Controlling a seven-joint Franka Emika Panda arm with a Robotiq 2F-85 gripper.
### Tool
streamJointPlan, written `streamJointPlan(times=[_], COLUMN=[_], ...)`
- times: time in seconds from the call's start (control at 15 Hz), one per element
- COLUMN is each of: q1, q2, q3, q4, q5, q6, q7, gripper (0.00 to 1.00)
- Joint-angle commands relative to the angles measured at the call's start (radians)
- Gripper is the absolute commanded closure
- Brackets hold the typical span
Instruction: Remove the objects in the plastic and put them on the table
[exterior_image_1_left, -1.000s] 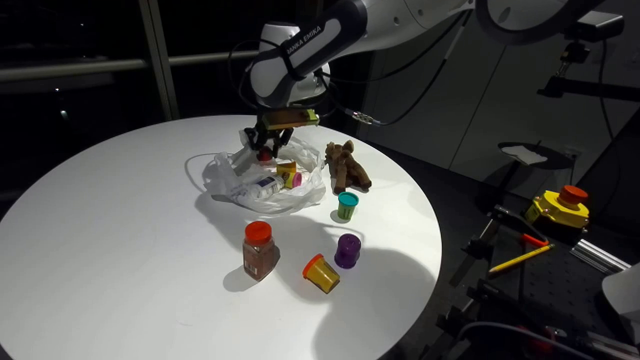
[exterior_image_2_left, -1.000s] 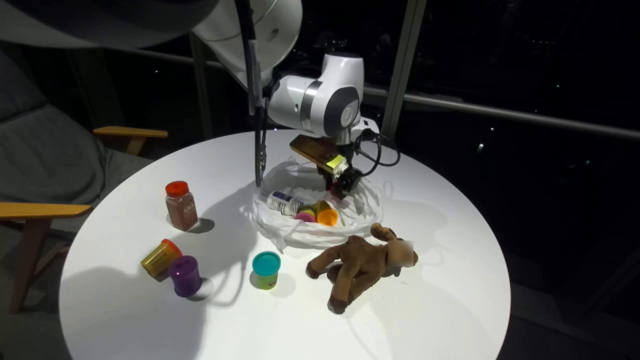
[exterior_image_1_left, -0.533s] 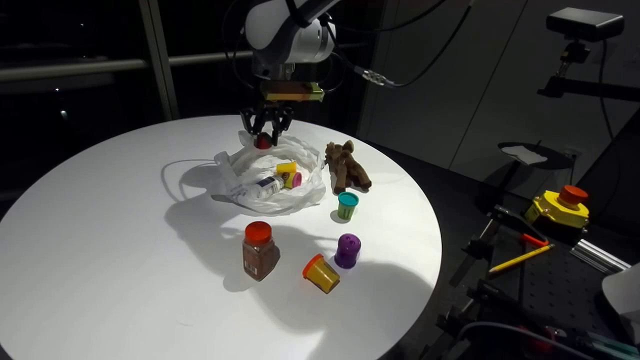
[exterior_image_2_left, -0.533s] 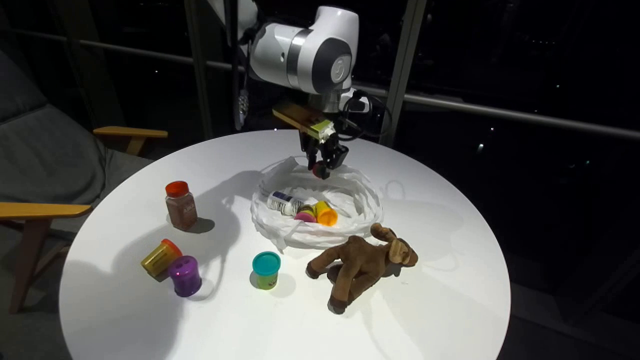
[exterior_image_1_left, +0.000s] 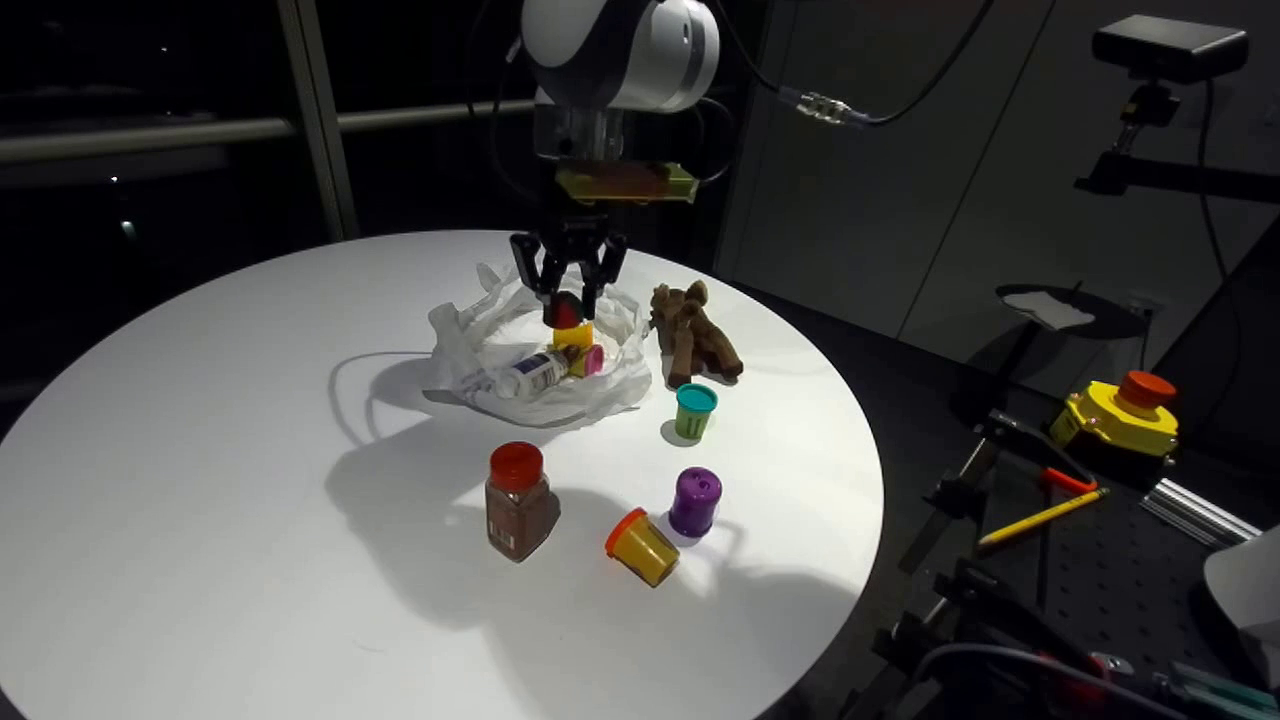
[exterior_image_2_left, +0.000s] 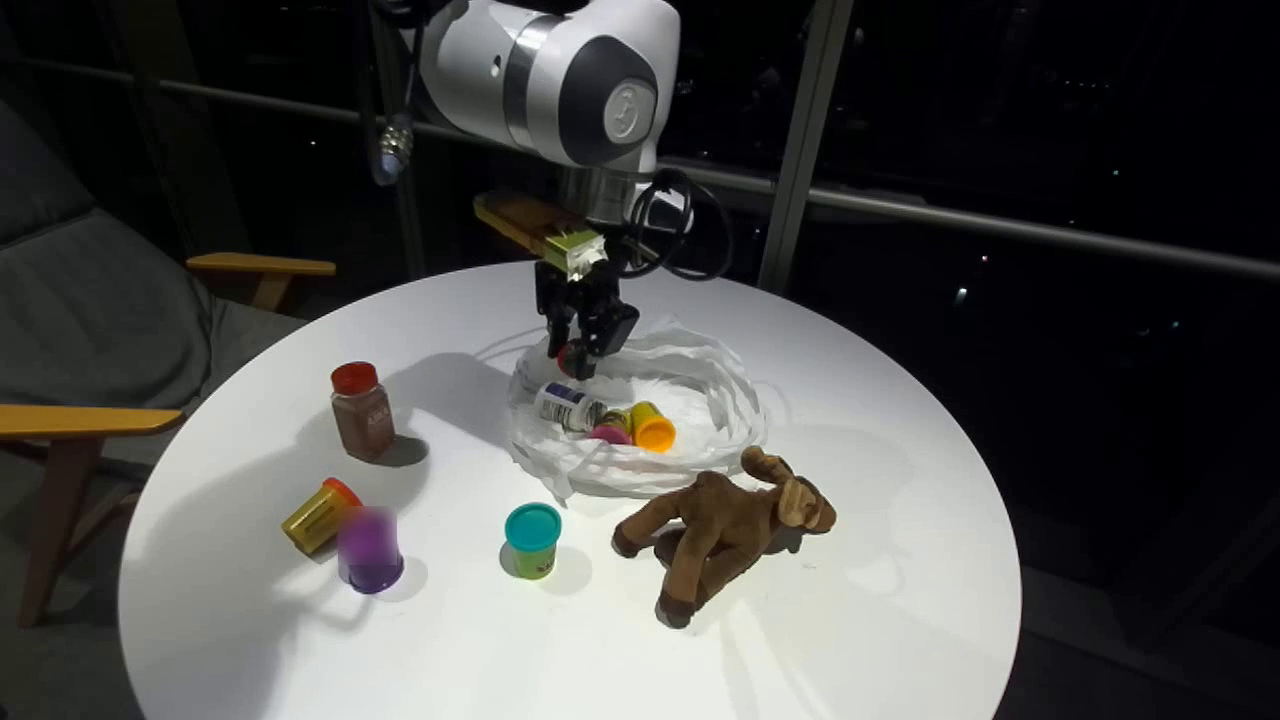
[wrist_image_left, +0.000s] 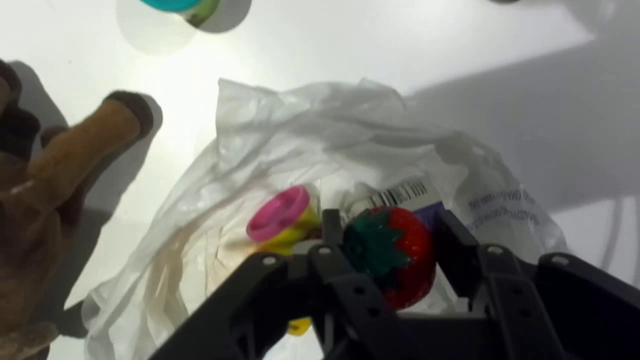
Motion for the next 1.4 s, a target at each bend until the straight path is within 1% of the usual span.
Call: streamJointPlan(times=[0.0, 0.2, 0.4, 0.53, 0.67, 0.87, 1.0, 1.07, 1.33], q1=[-0.02, -0.01, 0.015, 0.036, 0.061, 0.091, 0.103, 0.106, 0.146], q2=[-0.145, -0.197, -0.234, -0.214, -0.194, -0.19, -0.19, -0.189, -0.16], q3=[0.052, 0.095, 0.144, 0.17, 0.182, 0.173, 0.159, 0.155, 0.102], q4=[-0.245, -0.404, -0.574, -0.613, -0.638, -0.659, -0.661, -0.658, -0.646], q5=[0.074, 0.126, 0.163, 0.169, 0.157, 0.14, 0.129, 0.125, 0.093], q6=[0.051, 0.122, 0.282, 0.389, 0.499, 0.642, 0.701, 0.714, 0.735], q7=[-0.071, -0.128, -0.151, -0.142, -0.126, -0.104, -0.094, -0.094, -0.086], gripper=[0.76, 0.76, 0.76, 0.76, 0.76, 0.76, 0.76, 0.76, 0.76])
